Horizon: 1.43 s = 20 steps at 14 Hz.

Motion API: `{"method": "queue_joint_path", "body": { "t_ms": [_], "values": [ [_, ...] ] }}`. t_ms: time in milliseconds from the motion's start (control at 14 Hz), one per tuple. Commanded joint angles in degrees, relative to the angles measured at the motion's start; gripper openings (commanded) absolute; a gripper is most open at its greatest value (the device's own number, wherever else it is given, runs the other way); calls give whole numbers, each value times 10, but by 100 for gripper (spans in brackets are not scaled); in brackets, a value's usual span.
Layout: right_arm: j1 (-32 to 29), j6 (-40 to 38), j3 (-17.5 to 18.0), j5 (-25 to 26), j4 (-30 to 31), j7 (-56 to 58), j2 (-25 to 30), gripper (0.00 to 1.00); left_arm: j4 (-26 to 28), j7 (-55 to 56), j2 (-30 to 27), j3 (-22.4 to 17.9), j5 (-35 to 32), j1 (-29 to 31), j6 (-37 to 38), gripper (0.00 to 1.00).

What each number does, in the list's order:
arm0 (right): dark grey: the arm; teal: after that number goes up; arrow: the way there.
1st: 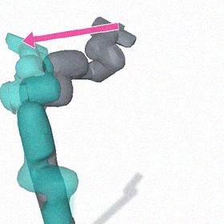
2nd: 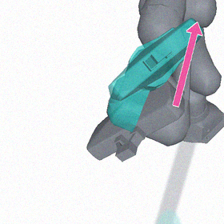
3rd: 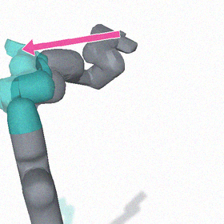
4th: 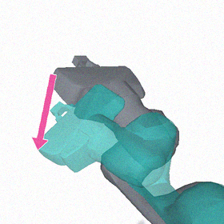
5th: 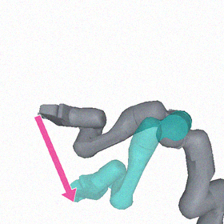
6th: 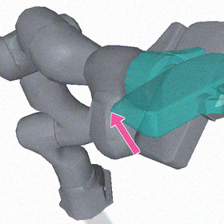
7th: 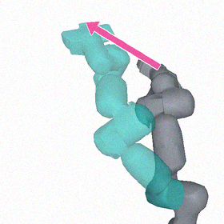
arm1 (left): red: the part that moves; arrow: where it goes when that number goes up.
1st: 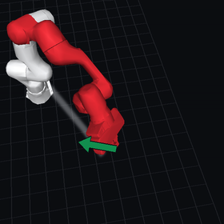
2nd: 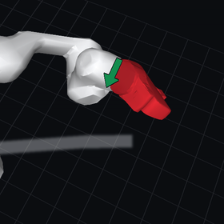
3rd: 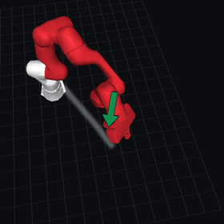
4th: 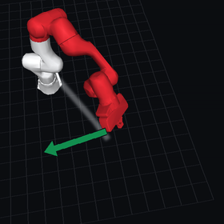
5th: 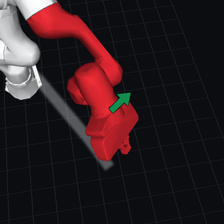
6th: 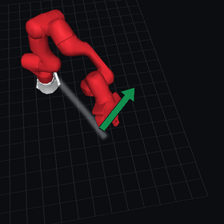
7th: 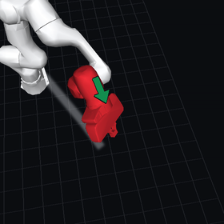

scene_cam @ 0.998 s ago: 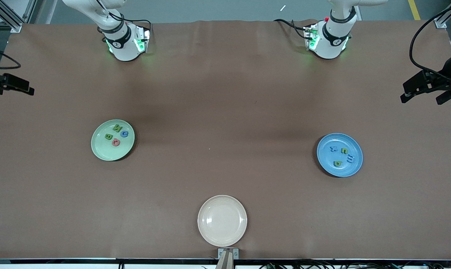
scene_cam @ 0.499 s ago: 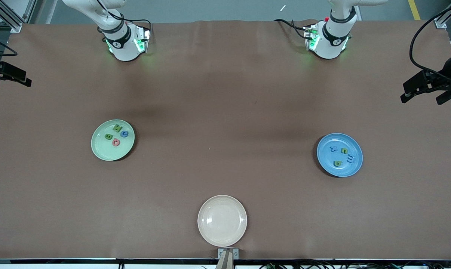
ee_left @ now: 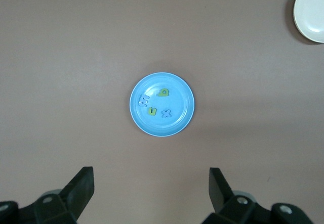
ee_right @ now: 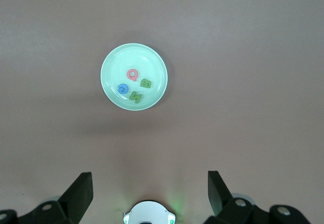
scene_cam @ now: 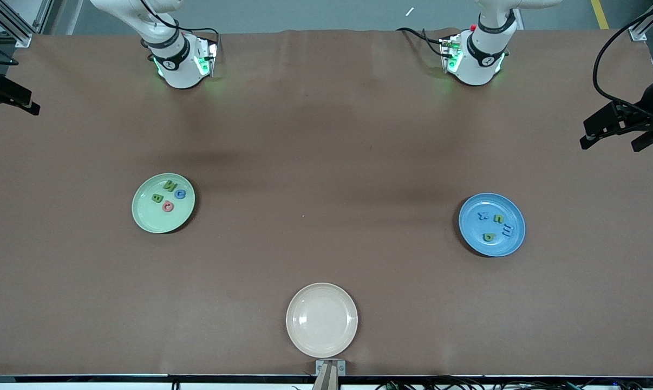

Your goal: Sort upper and lower case letters into plates

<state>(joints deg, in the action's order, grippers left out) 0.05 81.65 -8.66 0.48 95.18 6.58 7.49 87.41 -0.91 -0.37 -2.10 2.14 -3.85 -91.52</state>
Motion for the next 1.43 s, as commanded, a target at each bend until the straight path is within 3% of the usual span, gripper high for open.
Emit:
{"method": "queue_joint_path", "body": {
  "t_ms": [0, 642, 855, 1355],
  "values": [
    [7, 7, 3, 18, 11, 6, 15, 100, -4, 4, -5, 3, -6, 3, 10, 100],
    [7, 11, 1, 8, -14, -4, 7, 100, -4, 2, -5, 3, -8, 4, 10, 100],
    [7, 9, 2, -22, -13, -66, 7, 100, -4, 0, -5, 3, -8, 4, 10, 100],
    [36, 8, 4, -20, -11, -76, 8, 100, -4, 3, -5, 3, -9, 4, 10, 100]
  ]
}}
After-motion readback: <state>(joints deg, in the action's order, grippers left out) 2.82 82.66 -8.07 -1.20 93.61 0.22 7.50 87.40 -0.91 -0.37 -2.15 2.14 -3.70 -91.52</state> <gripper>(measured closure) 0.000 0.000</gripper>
